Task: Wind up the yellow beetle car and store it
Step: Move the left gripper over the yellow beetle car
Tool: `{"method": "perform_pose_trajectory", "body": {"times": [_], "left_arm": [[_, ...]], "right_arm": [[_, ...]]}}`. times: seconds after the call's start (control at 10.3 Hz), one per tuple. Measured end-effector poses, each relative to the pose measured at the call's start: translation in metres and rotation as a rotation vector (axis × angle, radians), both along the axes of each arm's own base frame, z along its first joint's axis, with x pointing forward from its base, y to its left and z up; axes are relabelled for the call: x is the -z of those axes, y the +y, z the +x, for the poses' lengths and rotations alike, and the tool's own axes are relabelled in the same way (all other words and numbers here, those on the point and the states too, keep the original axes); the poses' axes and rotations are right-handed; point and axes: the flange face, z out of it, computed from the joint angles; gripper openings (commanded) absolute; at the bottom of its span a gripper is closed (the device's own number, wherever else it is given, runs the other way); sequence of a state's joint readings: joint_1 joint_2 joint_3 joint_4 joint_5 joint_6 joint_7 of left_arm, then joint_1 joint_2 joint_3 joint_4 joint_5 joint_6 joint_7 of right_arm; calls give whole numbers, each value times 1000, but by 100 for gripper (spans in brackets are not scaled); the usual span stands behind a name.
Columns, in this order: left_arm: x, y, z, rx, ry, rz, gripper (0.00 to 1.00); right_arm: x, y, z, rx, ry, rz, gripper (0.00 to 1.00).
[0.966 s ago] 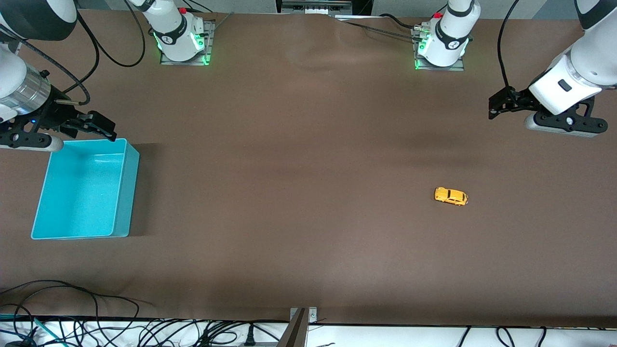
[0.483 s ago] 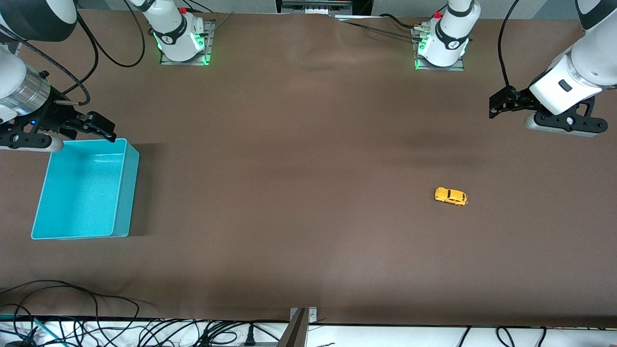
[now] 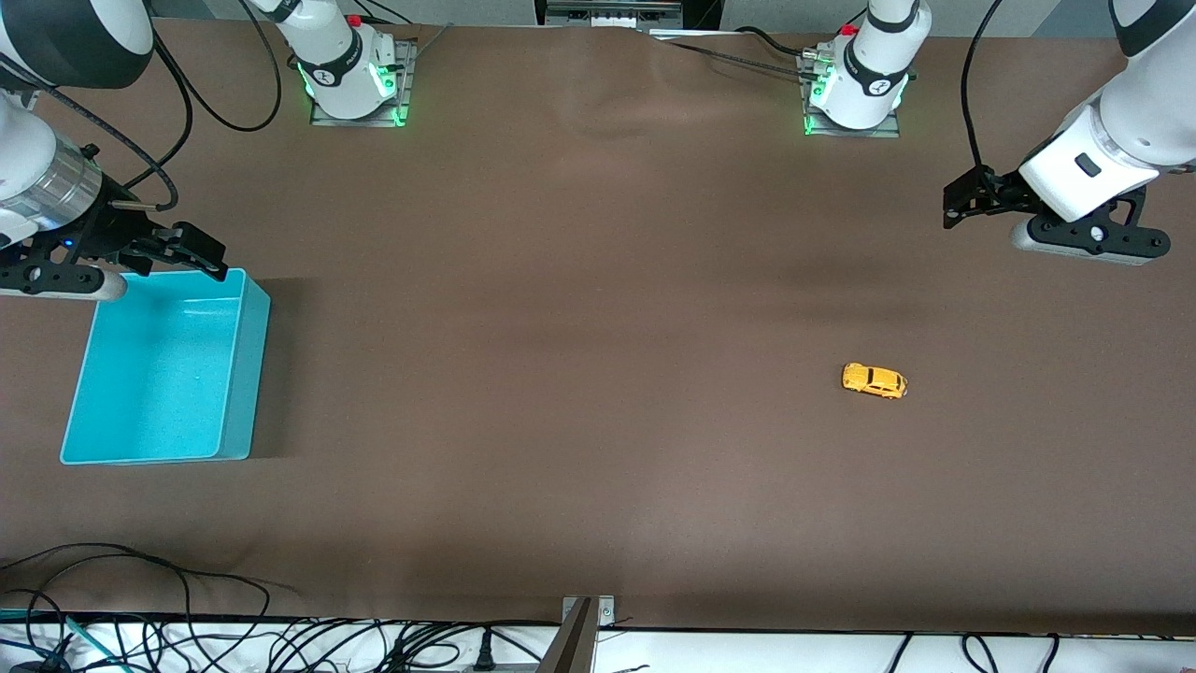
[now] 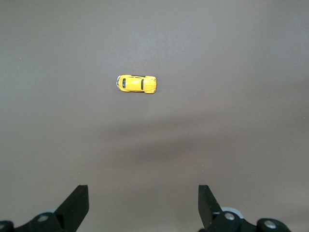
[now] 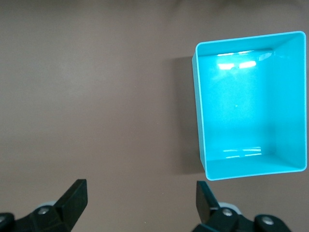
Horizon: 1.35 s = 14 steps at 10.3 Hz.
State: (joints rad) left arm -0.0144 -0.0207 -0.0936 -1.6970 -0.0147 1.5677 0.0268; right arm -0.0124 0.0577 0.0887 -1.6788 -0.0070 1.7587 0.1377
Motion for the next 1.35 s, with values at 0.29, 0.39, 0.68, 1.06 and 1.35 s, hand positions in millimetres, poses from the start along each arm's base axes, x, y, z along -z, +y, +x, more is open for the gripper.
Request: {"method": "perform_pose_trajectory", "body": {"times": [0.29,0.39,0.68,1.06,1.35], "left_arm": [[5,-2,2,114,10,-11,100],[7,-2,3,174,14,-18,100],[18,0,17,394,23,-46,100],[47,4,40,669,43,-90,100],[96,3,63,875,50,-124,100]], "right_arm": [[0,-1,0,-6,0,0,100],[0,-1,0,-8,0,0,100],[1,-8,1,-27,0,-1,100],[4,-11,2,-34,1,-2,100],[7,-11,4,-37,-1,-1,100]]}}
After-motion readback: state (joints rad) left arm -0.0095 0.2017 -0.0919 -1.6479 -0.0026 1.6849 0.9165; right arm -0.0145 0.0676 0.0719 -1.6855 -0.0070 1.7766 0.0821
